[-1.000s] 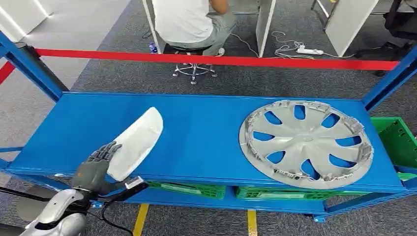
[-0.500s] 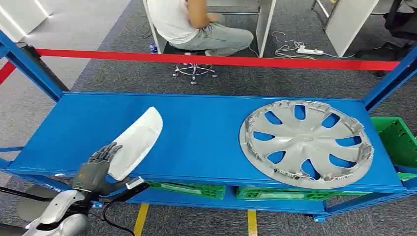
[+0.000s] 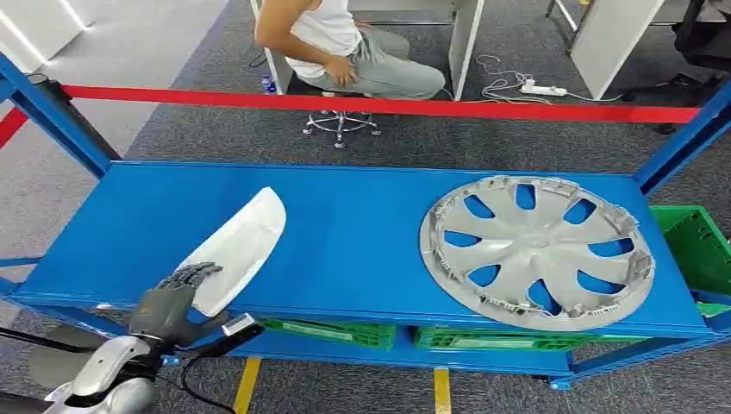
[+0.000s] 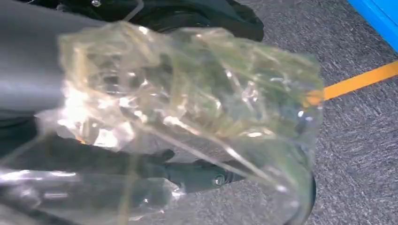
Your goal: Take the parts from the cabinet and place them on the table.
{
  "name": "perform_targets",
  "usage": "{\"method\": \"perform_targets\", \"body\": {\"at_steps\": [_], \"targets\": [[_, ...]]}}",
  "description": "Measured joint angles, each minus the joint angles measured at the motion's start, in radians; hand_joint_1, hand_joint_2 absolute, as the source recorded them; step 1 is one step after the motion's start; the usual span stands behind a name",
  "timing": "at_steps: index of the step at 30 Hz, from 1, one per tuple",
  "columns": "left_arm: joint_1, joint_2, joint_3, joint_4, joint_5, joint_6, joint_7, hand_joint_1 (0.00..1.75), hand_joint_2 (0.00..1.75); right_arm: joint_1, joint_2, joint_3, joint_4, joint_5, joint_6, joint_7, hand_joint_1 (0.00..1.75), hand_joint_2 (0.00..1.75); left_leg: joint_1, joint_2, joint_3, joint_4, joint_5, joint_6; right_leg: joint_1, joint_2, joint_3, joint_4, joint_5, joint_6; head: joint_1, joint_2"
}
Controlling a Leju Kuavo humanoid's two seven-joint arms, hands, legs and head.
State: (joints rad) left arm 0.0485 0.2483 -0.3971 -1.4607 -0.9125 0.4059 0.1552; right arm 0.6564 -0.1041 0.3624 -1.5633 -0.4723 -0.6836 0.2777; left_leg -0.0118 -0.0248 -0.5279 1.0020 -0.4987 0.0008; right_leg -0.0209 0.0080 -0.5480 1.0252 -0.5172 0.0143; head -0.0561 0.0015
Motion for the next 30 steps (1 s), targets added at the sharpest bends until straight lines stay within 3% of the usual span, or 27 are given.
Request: {"method": "perform_targets", "body": {"at_steps": [9,13,20,30], "targets": [[-0.008,-0.002,0.0,-0.065,-0.013,0.044,-0.059,1.75,1.75,0.004,0.0,0.0,0.0,0.019,0.0,0.005,0.0,0.0,0.0,0.0,0.0,0.0,0.0,0.0,0.0,0.0,0.002,0.0,0.0,0.0,0.0,0.0],[-0.025,-0.002,-0.011,-0.118,0.025,0.08,-0.134,1.75,1.75,0.006,0.002,0.0,0.0,0.034,0.0,0.0,0.0,0.0,0.0,0.0,0.001,0.0,0.0,0.0,0.0,0.0,0.002,0.0,0.0,0.0,0.0,0.0],[0.017,-0.061,-0.058,-0.241,-0.047,0.105,-0.095,1.75,1.75,0.023,0.016,-0.005,-0.002,0.074,0.0,-0.005,0.0,0.0,0.0,0.0,0.0,0.0,-0.001,0.001,0.0,0.0,0.001,-0.001,0.0,0.001,0.0,0.0],[0.017,-0.069,-0.091,-0.331,-0.034,0.147,-0.132,1.75,1.75,0.032,0.03,-0.009,-0.002,0.09,0.0,-0.003,0.0,0.0,0.0,0.0,0.001,0.0,-0.001,0.002,0.0,0.001,0.001,-0.001,0.0,0.001,0.0,0.0]]}}
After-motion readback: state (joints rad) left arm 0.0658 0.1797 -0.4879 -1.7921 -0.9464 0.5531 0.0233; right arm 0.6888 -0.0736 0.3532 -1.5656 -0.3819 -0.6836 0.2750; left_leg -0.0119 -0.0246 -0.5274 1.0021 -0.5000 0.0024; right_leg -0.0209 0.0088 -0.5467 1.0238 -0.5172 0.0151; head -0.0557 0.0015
